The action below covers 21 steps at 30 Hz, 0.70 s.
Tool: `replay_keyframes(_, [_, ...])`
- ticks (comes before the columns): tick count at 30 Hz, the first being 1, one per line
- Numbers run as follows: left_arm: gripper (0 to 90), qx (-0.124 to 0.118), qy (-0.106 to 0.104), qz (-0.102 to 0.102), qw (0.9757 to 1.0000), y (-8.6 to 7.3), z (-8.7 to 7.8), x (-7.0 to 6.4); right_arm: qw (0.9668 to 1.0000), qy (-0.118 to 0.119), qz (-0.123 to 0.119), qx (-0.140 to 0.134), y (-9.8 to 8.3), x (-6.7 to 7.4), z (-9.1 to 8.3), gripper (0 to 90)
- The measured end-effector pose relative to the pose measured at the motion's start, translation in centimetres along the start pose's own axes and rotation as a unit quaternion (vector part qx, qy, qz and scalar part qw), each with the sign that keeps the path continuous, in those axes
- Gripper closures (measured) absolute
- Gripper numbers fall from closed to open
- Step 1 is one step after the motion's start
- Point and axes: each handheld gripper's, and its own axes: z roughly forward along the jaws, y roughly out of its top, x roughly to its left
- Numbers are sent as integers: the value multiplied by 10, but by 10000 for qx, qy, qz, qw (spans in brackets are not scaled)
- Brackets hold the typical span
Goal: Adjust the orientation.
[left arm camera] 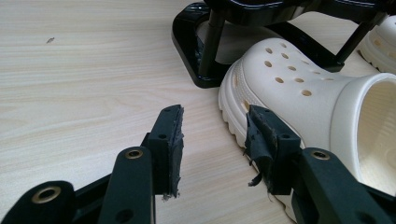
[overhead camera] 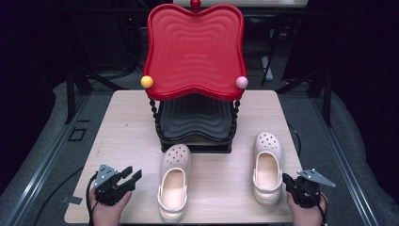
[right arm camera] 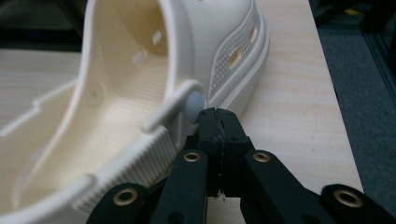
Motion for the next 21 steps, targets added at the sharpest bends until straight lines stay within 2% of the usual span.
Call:
replay_keyframes(3, [561, 35, 0, 52, 10000, -1, 0, -1, 9998, -60, -35, 167, -1, 1, 6, 881])
replay_keyframes(5, [561, 19, 4, 36, 10000, -1, 0, -2, 9998, -101, -48, 168, -1, 2, 7, 863])
replay_keyframes(6, [561, -1, 2, 33, 10000, -1, 0, -2, 9998, -116, 8, 152, 0, -2, 7, 805])
replay_keyframes(10, [561, 20, 1, 44, 10000, -2, 0, -2, 9998, -149, 154, 42, 2, -7, 3, 770])
replay_keyframes(11, [560, 45, 4, 63, 10000, -2, 0, -2, 9996, -198, 183, -65, 3, -8, 0, 729])
replay_keyframes(14, [560, 31, 17, 59, 10000, -3, 0, -2, 9994, -220, 168, -208, 6, -6, -5, 699])
replay_keyframes(15, [560, 53, 20, 73, 10000, -3, -1, -3, 9987, -230, 103, -432, 11, -2, -12, 658])
replay_keyframes(17, [560, 54, 24, 89, 9999, -3, -1, -3, 9984, -258, 42, -510, 13, 0, -14, 642])
replay_keyframes(19, [560, 45, 21, 98, 9999, -4, -1, -3, 9973, -213, -27, -706, 19, 5, -19, 613])
replay_keyframes(20, [560, 19, 33, 84, 10000, -4, -1, -3, 9964, -202, -188, -802, 25, 11, -21, 593])
replay_keyframes(21, [560, 19, 33, 84, 10000, -4, -1, -3, 9964, -202, -188, -802, 25, 11, -21, 593])
